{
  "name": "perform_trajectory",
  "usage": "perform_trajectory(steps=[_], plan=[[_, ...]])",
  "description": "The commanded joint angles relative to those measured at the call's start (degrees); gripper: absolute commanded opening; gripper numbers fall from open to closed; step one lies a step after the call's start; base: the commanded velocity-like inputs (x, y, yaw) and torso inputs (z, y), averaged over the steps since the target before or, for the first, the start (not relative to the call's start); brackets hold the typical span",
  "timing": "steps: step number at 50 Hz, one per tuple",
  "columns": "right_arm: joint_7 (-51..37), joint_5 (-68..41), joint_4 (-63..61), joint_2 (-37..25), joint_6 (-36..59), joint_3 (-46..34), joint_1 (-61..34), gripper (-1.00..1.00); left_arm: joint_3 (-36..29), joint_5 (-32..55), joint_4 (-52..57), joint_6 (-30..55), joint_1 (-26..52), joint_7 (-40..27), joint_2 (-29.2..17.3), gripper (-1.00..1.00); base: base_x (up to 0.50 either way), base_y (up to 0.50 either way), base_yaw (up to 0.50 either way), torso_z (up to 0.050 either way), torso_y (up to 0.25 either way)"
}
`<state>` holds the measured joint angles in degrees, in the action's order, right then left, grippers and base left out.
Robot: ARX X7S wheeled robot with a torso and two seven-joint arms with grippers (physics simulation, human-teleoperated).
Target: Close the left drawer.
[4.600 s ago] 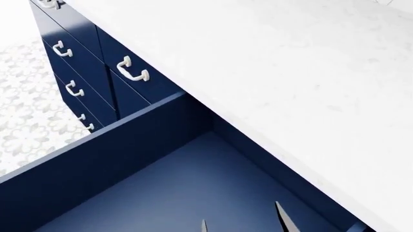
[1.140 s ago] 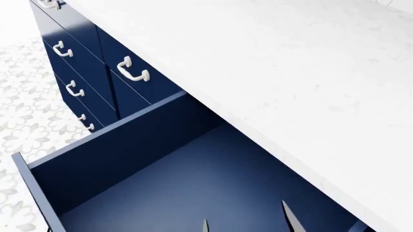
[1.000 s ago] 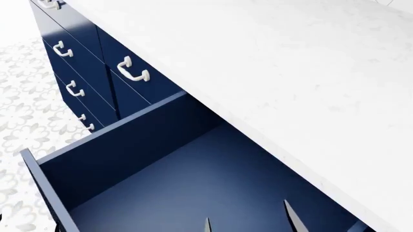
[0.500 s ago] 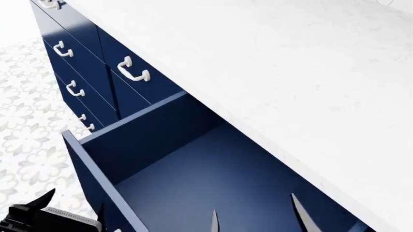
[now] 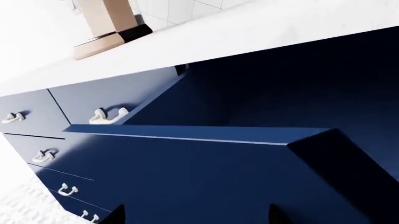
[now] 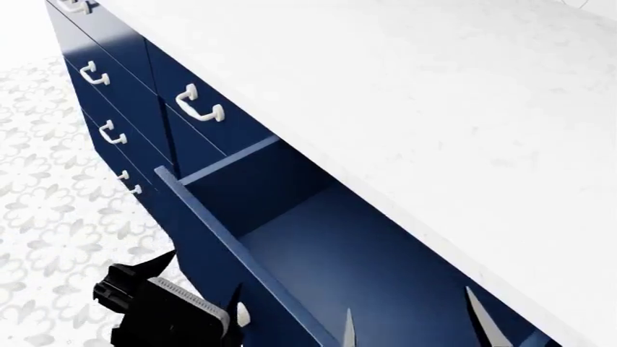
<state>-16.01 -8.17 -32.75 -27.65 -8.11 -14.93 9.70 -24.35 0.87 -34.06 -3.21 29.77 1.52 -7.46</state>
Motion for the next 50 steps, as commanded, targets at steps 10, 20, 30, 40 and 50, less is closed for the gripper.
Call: perform_trajectory(steps=[10, 20, 30, 40, 50], plan=[[-0.5, -0.2, 1.3, 0.5, 0.3, -0.5, -1.3, 1.00, -19.9, 17.7, -31.4, -19.0, 16.9, 6.8, 7.4, 1.00, 0.00, 0.00, 0.00, 0.000, 0.000], [-1.4, 1.9, 3.2, 2.2, -0.3, -2.0, -1.8, 1.00, -50.5, 49.2, -35.0, -22.0, 24.2, 7.1, 7.5, 1.00, 0.00, 0.00, 0.00, 0.000, 0.000], [-1.9, 2.2, 4.4, 2.4, -0.7, -1.9, -1.8, 1.00, -61.0, 59.2, -32.1, -19.7, 29.4, 6.5, 7.5, 1.00, 0.00, 0.00, 0.00, 0.000, 0.000], [-3.0, 1.9, 4.0, 2.0, -0.4, -0.6, -1.2, 1.00, -62.6, 58.0, -29.8, -18.2, 31.4, 9.8, 7.5, 1.00, 0.00, 0.00, 0.00, 0.000, 0.002], [-3.3, 1.9, 4.4, 2.2, 0.4, -0.8, -1.6, 1.00, -63.1, 59.3, -25.3, -16.6, 34.7, 13.3, 7.5, 1.00, 0.00, 0.00, 0.00, 0.000, 0.001]])
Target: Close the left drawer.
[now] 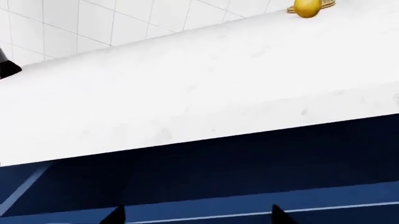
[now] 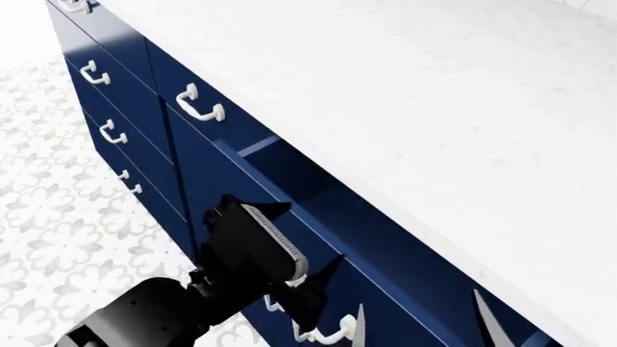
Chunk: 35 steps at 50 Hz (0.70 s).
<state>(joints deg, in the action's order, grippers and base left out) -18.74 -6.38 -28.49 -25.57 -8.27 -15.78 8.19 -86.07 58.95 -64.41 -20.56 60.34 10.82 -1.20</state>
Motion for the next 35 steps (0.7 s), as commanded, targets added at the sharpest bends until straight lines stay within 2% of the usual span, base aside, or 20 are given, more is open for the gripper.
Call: perform_trajectory(steps=[1, 6, 8, 11, 13, 14, 16, 18, 19, 21, 23, 25, 27, 28, 29, 30, 31, 32, 34, 35], plan=[[-0.7, 0.0, -0.3, 0.0, 0.6, 0.2, 0.2, 1.00, -1.5, 0.4, 5.4, 0.5, 4.1, 4.4, 1.2, 1.00, 0.00, 0.00, 0.00, 0.000, 0.000], [-1.1, 0.1, -0.1, 0.0, 0.5, 0.3, 0.5, 1.00, -1.5, 2.0, 8.1, 0.1, 4.9, 6.1, 1.2, 1.00, 0.00, 0.00, 0.00, 0.000, 0.000], [-1.1, 0.1, 0.0, 0.1, 0.5, 0.2, 0.5, 1.00, -1.8, 2.7, 10.5, 0.7, 5.5, 4.5, 1.2, 1.00, 0.00, 0.00, 0.00, 0.000, 0.000], [-0.9, -0.1, 0.0, 0.0, 0.5, 0.1, 0.5, 1.00, -1.9, 3.0, 13.3, 0.5, 6.7, -0.5, 1.2, 1.00, 0.00, 0.00, 0.00, 0.000, 0.000], [-0.7, -0.5, 0.0, -0.1, 0.6, 0.0, 0.5, 1.00, -1.8, 2.7, 17.2, 2.1, 9.7, -8.1, 1.2, 1.00, 0.00, 0.00, 0.00, 0.000, 0.000], [-0.6, -0.8, 0.0, -0.1, 0.6, 0.0, 0.5, 1.00, -1.9, 3.6, 21.8, 4.1, 10.7, -9.5, -0.7, 1.00, 0.00, 0.00, 0.00, 0.000, 0.000], [-0.2, -1.1, 0.2, -0.3, 0.0, -0.1, 0.4, 1.00, -3.0, 3.0, 39.0, 10.5, 15.9, -26.6, -13.0, 1.00, 0.00, 0.00, 0.00, 0.000, 0.000], [0.2, -1.5, 0.4, -0.4, -0.4, -0.3, 0.3, 1.00, -2.5, 4.3, 56.2, 15.3, 20.6, -37.9, -22.1, 1.00, 0.00, 0.00, 0.00, 0.000, 0.000], [0.5, -1.6, 0.5, -0.6, -0.7, -0.4, 0.3, 1.00, -2.3, 3.6, 64.8, 17.3, 22.9, -43.0, -26.0, 1.00, 0.00, 0.00, 0.00, 0.000, 0.000], [1.6, -3.8, 0.9, -2.3, -3.0, 1.2, 1.2, 1.00, -2.2, 3.6, 82.0, 19.6, 25.2, -48.0, -30.7, 1.00, 0.00, 0.00, 0.00, 0.000, 0.000], [1.9, -2.8, 1.4, -2.5, -4.8, 0.8, 3.0, 1.00, -2.3, 3.1, 95.2, 24.0, 27.3, -59.5, -39.8, 1.00, 0.00, 0.00, 0.00, 0.000, 0.000], [1.9, -2.2, 1.6, -2.2, -3.9, 0.1, 2.6, 1.00, -2.6, 2.6, 100.0, 24.7, 27.2, -62.0, -43.5, 1.00, 0.00, 0.00, 0.00, 0.000, 0.000], [2.2, -1.6, 2.3, -1.1, -2.3, -1.4, 0.5, 1.00, -3.2, 1.2, 108.7, 27.2, 26.8, -70.5, -52.8, 1.00, 0.00, 0.00, 0.00, 0.000, 0.000], [2.3, -1.7, 2.4, -0.9, -2.0, -1.6, 0.1, 1.00, -3.3, 0.5, 109.9, 26.7, 26.0, -71.8, -55.1, 1.00, 0.00, 0.00, 0.00, 0.000, 0.000], [2.3, -1.7, 2.1, -0.6, -2.0, -1.8, -0.1, 1.00, -4.1, -0.7, 112.4, 25.7, 23.9, -74.0, -60.2, 1.00, 0.00, 0.00, 0.00, 0.000, 0.000], [2.4, -1.6, 2.1, -0.5, -1.9, -2.0, -0.3, 1.00, -4.4, -2.1, 113.2, 25.3, 22.7, -76.0, -62.5, 1.00, 0.00, 0.00, 0.00, 0.000, 0.000], [2.5, -1.8, 1.9, -0.5, -2.2, -2.2, -0.2, 1.00, -5.8, -5.1, 114.3, 22.6, 19.4, -78.0, -68.0, 1.00, 0.00, 0.00, 0.00, 0.000, 0.000], [2.7, -2.1, 1.7, -0.7, -2.6, -2.1, 0.1, 1.00, -6.3, -6.1, 114.6, 21.5, 17.9, -79.9, -70.3, 1.00, 0.00, 0.00, 0.00, 0.000, 0.000], [2.9, -3.0, 0.9, -1.2, -3.3, -1.9, 0.9, 1.00, -10.5, -13.5, 113.7, 12.3, 10.2, -86.5, -80.5, 1.00, 0.00, 0.00, 0.00, 0.000, 0.000], [2.8, -3.1, 0.6, -1.3, -3.5, -1.7, 1.3, 1.00, -11.7, -15.3, 112.9, 10.3, 8.4, -88.4, -81.9, 1.00, 0.00, 0.00, 0.00, 0.000, 0.000]])
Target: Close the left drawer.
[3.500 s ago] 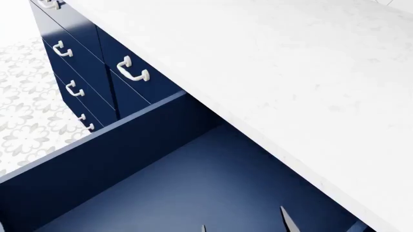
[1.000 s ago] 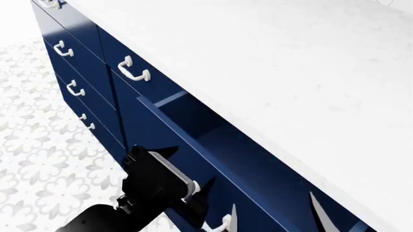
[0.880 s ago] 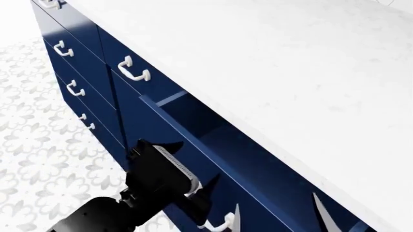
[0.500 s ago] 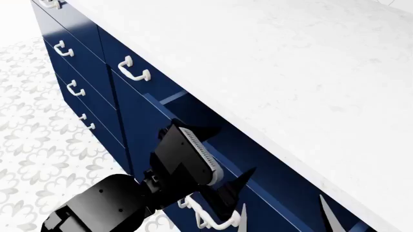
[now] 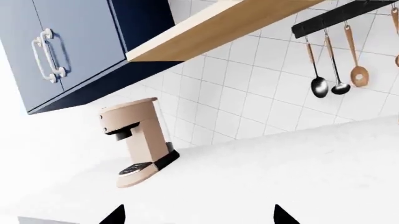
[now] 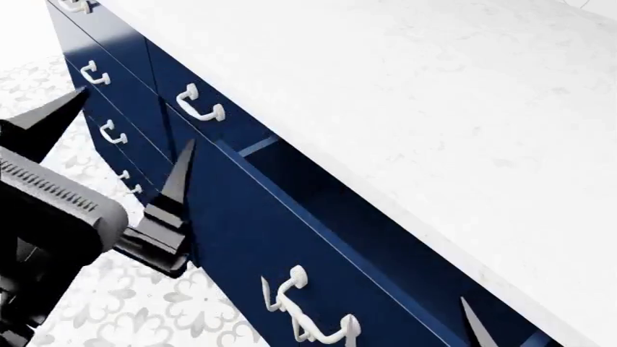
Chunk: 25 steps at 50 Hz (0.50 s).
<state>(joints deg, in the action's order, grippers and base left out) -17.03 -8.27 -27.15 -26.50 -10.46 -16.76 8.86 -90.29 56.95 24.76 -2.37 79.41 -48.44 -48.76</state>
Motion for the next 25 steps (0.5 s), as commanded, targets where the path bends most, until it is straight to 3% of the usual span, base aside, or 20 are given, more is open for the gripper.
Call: perform_trajectory(steps=[1, 4, 5, 7, 9, 11, 12, 13, 21, 25], plan=[[1.5, -1.3, -1.5, -0.8, -0.9, -1.1, 0.8, 1.00, -10.5, -16.4, 20.7, -13.2, -14.8, -32.9, -36.2, 1.00, 0.00, 0.00, 0.00, 0.000, 0.000], [1.8, -2.0, -4.9, -1.7, 0.4, -1.6, 1.9, 1.00, -16.5, -20.3, 11.3, -23.7, -24.0, -41.0, -34.4, 1.00, 0.00, 0.00, 0.00, 0.000, 0.000], [2.2, -2.3, -6.2, -2.1, 0.4, -2.0, 2.4, 1.00, -7.9, -19.4, 6.6, -23.4, -32.6, -41.6, -34.4, 1.00, 0.00, 0.00, 0.00, 0.000, 0.000], [2.7, -2.3, -8.5, -2.7, 1.0, -2.9, 3.3, 1.00, 9.2, -23.5, 1.5, -18.8, -49.8, -41.5, -23.6, 1.00, 0.00, 0.00, 0.00, 0.000, 0.000], [3.1, -1.8, -10.3, -3.2, 2.0, -4.0, 4.0, 1.00, 26.4, -27.3, -2.2, -21.3, -66.9, -40.1, -17.5, 1.00, 0.00, 0.00, 0.00, 0.000, 0.000], [3.9, -2.0, -11.7, -3.7, 2.6, -5.0, 4.4, 1.00, 43.6, -26.4, -5.1, -23.0, -84.1, -36.5, -14.0, 1.00, 0.00, 0.00, 0.00, 0.000, 0.000], [3.9, -2.0, -12.3, -3.7, 2.8, -5.3, 4.5, 1.00, 49.2, -25.6, -6.3, -24.4, -92.7, -35.2, -12.7, 1.00, 0.00, 0.00, 0.00, 0.000, 0.000], [4.3, -2.4, -13.6, -3.8, 3.8, -6.0, 4.7, 1.00, 48.7, -27.2, -6.6, -24.3, -96.6, -35.7, -11.8, 1.00, 0.00, 0.00, 0.00, 0.000, 0.000], [7.2, -2.4, -16.2, -3.0, 7.7, -11.6, 3.1, 1.00, 50.2, -28.7, -5.7, -28.7, -101.5, -38.3, -13.2, 1.00, 0.00, 0.00, 0.00, 0.000, 0.000], [9.4, -3.3, -16.7, -3.4, 8.1, -14.3, 3.7, 1.00, 51.1, -29.0, -7.8, -32.1, -103.4, -38.7, -11.4, 1.00, 0.00, 0.00, 0.00, 0.000, 0.000]])
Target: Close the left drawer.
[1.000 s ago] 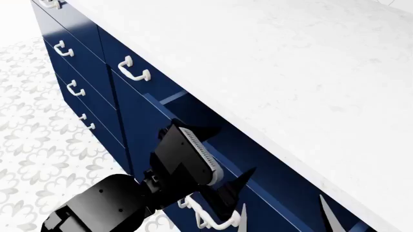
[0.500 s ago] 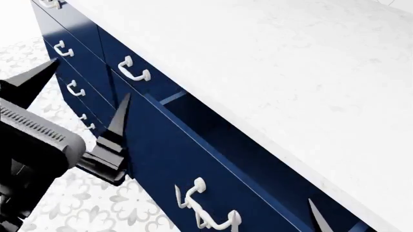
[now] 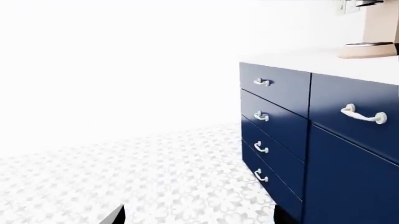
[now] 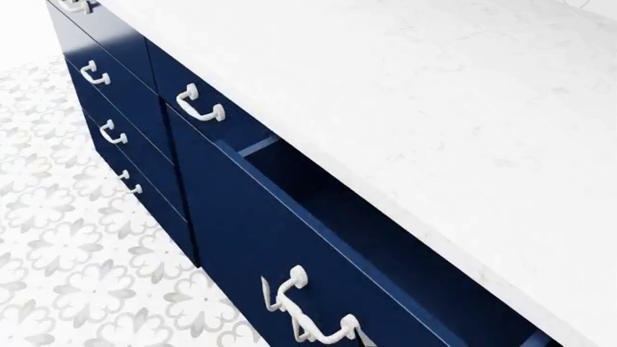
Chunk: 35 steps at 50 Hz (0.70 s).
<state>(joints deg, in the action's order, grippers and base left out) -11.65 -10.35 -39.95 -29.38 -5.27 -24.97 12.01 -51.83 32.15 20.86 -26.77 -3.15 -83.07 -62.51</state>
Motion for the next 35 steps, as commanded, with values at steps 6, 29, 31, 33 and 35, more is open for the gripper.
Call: perform_trajectory(steps=[6, 29, 31, 33, 35], plan=[[5.8, -0.3, -0.4, 3.3, 5.1, -9.6, -3.8, 1.00, 13.3, -5.6, -3.5, -9.5, -23.4, -4.2, 2.4, 1.00, 0.00, 0.00, 0.00, 0.000, 0.000], [7.0, -2.8, 17.8, 11.3, 5.2, -14.5, -5.6, 1.00, 16.1, -4.1, -3.1, -8.5, -24.8, -1.7, 1.4, 1.00, 0.00, 0.00, 0.00, 0.000, 0.000], [6.3, -2.8, 18.4, 11.7, 5.9, -13.9, -6.3, 1.00, 16.4, -4.2, -3.4, -9.3, -25.4, -1.8, 1.5, 1.00, 0.00, 0.00, 0.00, 0.000, 0.000], [5.9, -2.9, 20.2, 12.4, 6.1, -13.2, -7.4, 1.00, 16.7, -3.9, -4.1, -10.4, -25.9, -1.8, 2.0, 1.00, 0.00, 0.00, 0.00, 0.000, 0.000], [5.9, -2.9, 23.1, 13.6, 6.2, -13.0, -9.1, 1.00, 16.9, -4.0, -4.1, -10.5, -26.0, -1.7, 2.1, 1.00, 0.00, 0.00, 0.00, 0.000, 0.000]])
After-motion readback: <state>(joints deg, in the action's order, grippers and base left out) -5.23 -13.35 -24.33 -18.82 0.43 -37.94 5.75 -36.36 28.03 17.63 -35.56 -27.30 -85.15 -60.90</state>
